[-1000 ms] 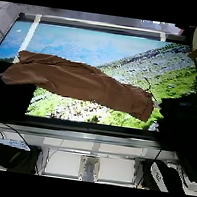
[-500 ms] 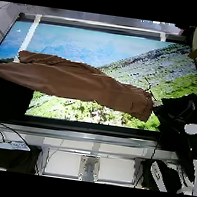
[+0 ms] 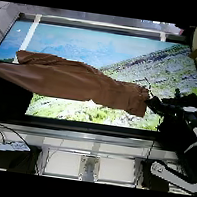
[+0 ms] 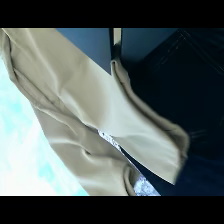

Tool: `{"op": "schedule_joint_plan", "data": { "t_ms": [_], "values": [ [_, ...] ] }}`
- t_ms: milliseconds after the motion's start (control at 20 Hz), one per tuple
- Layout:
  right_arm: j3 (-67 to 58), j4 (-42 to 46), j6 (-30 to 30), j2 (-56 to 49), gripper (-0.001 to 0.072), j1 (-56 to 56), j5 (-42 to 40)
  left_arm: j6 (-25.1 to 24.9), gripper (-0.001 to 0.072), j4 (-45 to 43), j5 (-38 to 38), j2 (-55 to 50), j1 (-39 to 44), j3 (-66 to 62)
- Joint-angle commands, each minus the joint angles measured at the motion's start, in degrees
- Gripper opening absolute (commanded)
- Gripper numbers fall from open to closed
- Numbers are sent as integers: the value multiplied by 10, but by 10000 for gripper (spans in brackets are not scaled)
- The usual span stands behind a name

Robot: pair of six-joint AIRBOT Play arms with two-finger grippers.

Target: Fold the clothes and pants, and hang the long-sleeved shirts on hangers.

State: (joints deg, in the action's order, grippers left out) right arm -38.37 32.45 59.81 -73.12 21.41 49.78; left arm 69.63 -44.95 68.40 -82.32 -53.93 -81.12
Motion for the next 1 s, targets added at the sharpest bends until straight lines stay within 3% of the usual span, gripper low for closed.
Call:
{"op": "schedule_joint_plan", "data": {
  "t_ms": [0,100,300,450,600,800,950],
  "values": [
    [-68,-37,-70,-34,73,0,101,2,11,0,26,1,0,0],
    [-98,-28,-69,-34,29,0,122,2,12,0,40,2,0,0],
    [-171,21,-56,-7,28,1,170,2,11,1,50,24,-2,0],
    [-264,151,9,40,28,1,223,-4,11,1,43,79,-16,-2],
    [-338,283,23,99,27,19,286,-13,11,-1,46,137,-72,-2],
    [-328,307,20,156,27,130,350,-13,11,-17,147,156,-150,5],
    [-236,306,-11,166,27,168,393,-11,11,-97,140,159,-146,56]
  ]
}}
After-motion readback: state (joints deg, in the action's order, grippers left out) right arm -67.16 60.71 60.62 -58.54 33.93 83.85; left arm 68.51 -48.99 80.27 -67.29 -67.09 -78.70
